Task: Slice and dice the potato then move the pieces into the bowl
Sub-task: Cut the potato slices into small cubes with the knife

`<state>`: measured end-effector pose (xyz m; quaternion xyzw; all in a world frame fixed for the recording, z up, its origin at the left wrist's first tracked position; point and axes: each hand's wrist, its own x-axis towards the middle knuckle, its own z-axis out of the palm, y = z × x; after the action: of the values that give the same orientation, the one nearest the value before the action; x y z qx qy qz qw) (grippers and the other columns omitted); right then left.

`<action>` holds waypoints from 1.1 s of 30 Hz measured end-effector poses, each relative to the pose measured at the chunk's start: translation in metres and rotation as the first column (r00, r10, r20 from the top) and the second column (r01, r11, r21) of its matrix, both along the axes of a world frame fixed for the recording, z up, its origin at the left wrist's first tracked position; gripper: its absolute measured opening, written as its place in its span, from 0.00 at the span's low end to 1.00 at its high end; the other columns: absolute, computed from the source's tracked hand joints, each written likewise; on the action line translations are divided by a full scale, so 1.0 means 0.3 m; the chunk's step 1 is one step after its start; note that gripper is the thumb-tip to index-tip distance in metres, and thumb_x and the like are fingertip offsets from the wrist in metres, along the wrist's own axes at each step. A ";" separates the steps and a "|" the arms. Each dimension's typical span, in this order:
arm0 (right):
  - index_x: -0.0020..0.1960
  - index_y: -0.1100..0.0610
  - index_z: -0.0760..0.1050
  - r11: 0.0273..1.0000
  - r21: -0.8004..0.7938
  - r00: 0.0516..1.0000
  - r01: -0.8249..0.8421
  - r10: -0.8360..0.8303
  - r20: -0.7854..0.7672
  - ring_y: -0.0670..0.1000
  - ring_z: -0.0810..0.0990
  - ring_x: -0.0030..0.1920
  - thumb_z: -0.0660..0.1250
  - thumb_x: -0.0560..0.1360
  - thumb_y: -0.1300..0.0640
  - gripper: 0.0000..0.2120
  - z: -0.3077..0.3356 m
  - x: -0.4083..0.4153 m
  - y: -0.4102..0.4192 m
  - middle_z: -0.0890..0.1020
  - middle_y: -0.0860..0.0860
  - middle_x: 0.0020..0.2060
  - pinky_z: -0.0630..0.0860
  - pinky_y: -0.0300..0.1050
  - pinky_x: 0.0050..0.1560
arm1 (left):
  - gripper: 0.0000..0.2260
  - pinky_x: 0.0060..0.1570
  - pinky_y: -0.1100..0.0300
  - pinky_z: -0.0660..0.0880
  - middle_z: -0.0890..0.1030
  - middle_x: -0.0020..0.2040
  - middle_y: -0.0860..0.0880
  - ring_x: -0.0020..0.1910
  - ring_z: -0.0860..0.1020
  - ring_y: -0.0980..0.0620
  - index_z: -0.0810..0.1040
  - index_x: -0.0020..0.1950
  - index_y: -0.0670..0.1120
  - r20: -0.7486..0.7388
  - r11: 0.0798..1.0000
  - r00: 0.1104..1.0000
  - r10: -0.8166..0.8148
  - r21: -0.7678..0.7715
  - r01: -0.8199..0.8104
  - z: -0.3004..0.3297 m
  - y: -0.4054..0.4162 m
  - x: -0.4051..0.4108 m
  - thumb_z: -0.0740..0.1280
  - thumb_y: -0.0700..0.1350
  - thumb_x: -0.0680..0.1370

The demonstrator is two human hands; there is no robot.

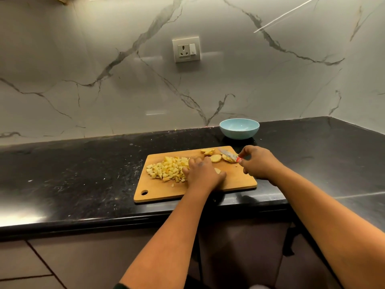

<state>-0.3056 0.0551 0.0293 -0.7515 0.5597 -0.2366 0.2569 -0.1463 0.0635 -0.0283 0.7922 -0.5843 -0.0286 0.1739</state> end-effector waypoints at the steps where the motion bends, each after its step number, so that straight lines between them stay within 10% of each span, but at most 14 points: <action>1: 0.58 0.53 0.73 1.000 0.019 1.000 -0.018 0.018 -0.012 0.45 0.78 0.38 0.65 0.79 0.56 0.08 0.005 0.008 0.012 0.80 0.53 0.44 0.72 0.37 0.32 | 0.29 0.65 0.44 0.62 0.69 0.71 0.46 0.70 0.63 0.43 0.69 0.70 0.50 -0.010 0.999 0.999 0.031 -0.037 -0.031 -0.011 0.017 0.016 0.64 0.65 0.74; 13: 0.62 0.53 0.74 0.994 -0.020 0.936 -0.110 0.097 -0.338 0.51 0.78 0.49 0.66 0.78 0.58 0.12 0.039 0.090 0.132 0.78 0.51 0.48 0.74 0.40 0.46 | 0.15 0.59 0.49 0.60 0.80 0.61 0.55 0.63 0.67 0.49 0.80 0.62 0.54 0.095 0.955 0.979 -0.180 -0.220 0.197 -0.031 0.159 0.095 0.59 0.45 0.80; 33: 0.62 0.56 0.75 0.987 -0.071 0.753 -0.148 0.066 -0.654 0.52 0.76 0.50 0.68 0.75 0.62 0.16 0.125 0.103 0.218 0.78 0.53 0.51 0.76 0.45 0.56 | 0.16 0.61 0.47 0.60 0.78 0.64 0.55 0.64 0.66 0.48 0.78 0.65 0.56 0.162 0.961 0.973 -0.165 -0.194 0.196 -0.034 0.177 0.092 0.57 0.48 0.81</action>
<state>-0.2746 0.1207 0.0668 -0.8313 0.5552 0.0209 0.0154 -0.1186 0.1166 -0.0386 0.7128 -0.6650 0.0744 0.2100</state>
